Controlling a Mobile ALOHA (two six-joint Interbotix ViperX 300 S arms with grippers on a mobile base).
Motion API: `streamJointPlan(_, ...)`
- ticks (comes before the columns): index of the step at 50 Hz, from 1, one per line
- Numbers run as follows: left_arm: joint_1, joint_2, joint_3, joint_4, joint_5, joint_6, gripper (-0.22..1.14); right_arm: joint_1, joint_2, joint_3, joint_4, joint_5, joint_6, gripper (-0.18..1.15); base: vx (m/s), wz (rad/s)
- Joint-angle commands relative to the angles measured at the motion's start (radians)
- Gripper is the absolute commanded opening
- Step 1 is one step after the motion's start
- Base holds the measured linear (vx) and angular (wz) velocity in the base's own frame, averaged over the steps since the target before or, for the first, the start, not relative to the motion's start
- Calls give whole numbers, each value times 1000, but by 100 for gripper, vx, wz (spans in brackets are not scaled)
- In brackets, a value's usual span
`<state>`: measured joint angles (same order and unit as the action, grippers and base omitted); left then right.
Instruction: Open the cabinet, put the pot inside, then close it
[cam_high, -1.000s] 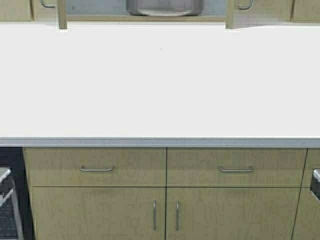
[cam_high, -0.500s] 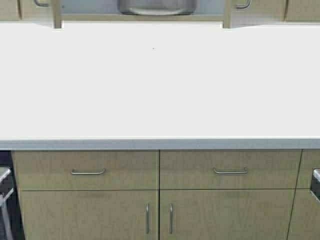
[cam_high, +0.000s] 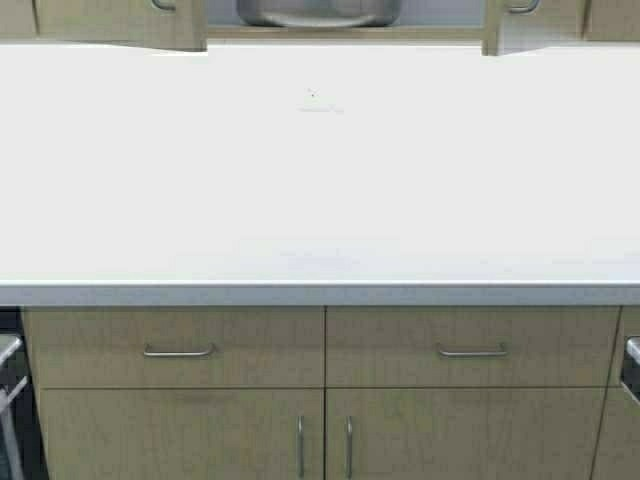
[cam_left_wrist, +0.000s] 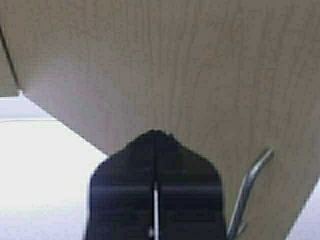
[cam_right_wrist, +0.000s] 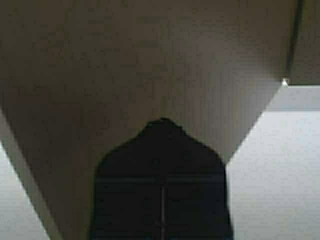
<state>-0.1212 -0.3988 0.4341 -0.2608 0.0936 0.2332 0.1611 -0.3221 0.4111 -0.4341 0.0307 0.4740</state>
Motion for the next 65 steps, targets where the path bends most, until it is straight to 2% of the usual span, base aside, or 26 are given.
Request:
streamJointPlan(1,2,-66,57,3,-11,0,3,51,69,-123,-2,-6,-3,6,8,6)
streamJointPlan(10,-8,-74,61,2,-20,-2,3,107,176,-253,-2,3,-3,6,7,7)
streamJointPlan(16,-44,-69,48,-5,-18,-8,3,115,172,-255,-2,60,-2,6,7,5)
streamJointPlan(21,-74,-57,29,-3,-18,-6,3,115,121,-198,-2,81,-2,6,12,5)
streamJointPlan(29,-140,-15,-9,-5,-21,-8,3,146,-12,-37,-2,77,-2,6,14,4)
streamJointPlan(40,-236,107,-129,-5,-44,-12,3,184,-150,133,0,77,9,6,15,4)
streamJointPlan(49,-261,244,-273,-6,-41,-29,3,202,-172,189,3,80,14,6,12,3)
streamJointPlan(54,-261,212,-221,-6,-35,-31,3,221,-193,219,3,87,11,6,8,0)
streamJointPlan(65,-261,81,2,-6,-49,-32,3,235,-222,244,5,87,12,6,9,-2)
